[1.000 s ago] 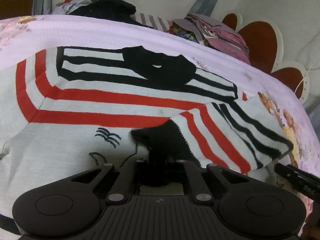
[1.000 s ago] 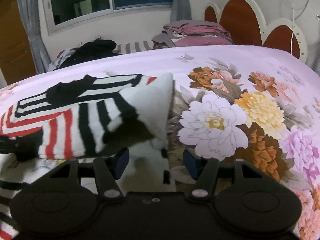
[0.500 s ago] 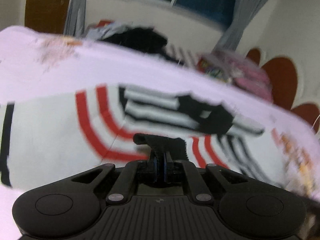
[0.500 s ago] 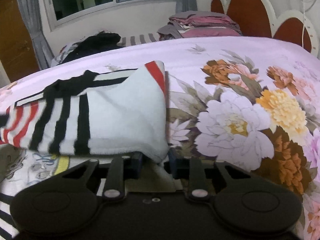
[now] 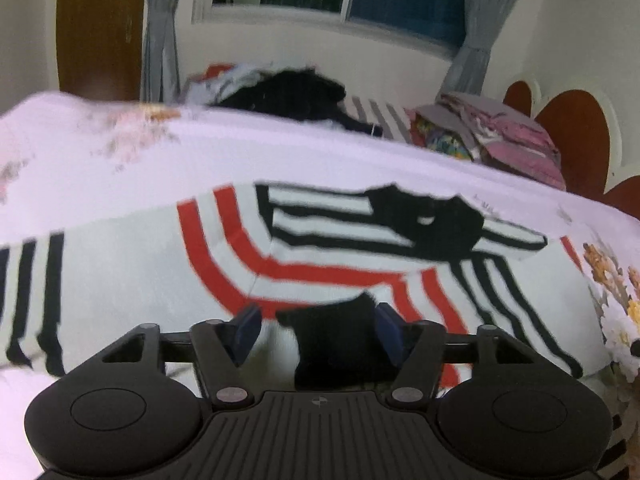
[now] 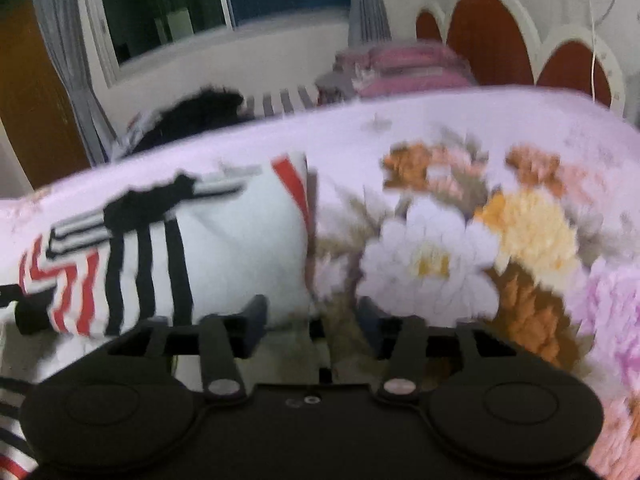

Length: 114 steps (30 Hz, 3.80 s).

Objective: Fold small clothes
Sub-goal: 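Open the right tool to release the sleeve and withdraw it, then reach the left tool to the other black sleeve cuff and grasp it, then fold the held sleeve with the left tool across the body and release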

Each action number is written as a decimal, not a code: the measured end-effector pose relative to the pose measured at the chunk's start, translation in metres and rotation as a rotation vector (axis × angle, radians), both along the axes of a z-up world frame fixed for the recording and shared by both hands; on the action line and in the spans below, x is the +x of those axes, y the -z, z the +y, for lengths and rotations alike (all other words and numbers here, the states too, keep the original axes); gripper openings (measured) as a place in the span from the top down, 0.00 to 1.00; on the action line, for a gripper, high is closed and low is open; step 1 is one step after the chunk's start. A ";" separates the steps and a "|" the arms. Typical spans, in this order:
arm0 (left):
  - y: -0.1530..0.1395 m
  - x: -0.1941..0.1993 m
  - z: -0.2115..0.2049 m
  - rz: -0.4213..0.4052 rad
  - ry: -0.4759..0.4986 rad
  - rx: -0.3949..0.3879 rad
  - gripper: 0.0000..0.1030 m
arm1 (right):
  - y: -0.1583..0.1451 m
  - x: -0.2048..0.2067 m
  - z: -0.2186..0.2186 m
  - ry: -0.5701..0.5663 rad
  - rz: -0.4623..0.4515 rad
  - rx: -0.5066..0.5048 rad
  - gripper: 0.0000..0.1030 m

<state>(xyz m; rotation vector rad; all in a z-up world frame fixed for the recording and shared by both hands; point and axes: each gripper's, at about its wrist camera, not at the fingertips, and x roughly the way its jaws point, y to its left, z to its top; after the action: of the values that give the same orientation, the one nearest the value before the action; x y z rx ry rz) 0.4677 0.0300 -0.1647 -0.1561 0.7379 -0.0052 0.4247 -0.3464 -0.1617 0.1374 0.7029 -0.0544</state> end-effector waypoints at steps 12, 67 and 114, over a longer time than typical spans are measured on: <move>0.004 0.025 -0.034 0.052 0.026 0.039 0.40 | 0.013 0.102 -0.004 0.005 0.046 0.094 0.39; 0.003 -0.029 0.081 0.130 -0.083 0.125 0.25 | -0.005 0.053 0.183 -0.318 0.040 0.000 0.41; -0.032 -0.031 0.206 -0.182 -0.208 -0.218 0.94 | 0.022 0.065 0.253 -0.297 0.102 0.006 0.42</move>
<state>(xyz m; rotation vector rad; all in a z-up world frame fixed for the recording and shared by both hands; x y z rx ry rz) 0.4368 0.2363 -0.1329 -0.4343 0.5352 0.0979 0.4896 -0.0939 -0.1841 0.0349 0.8193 0.2267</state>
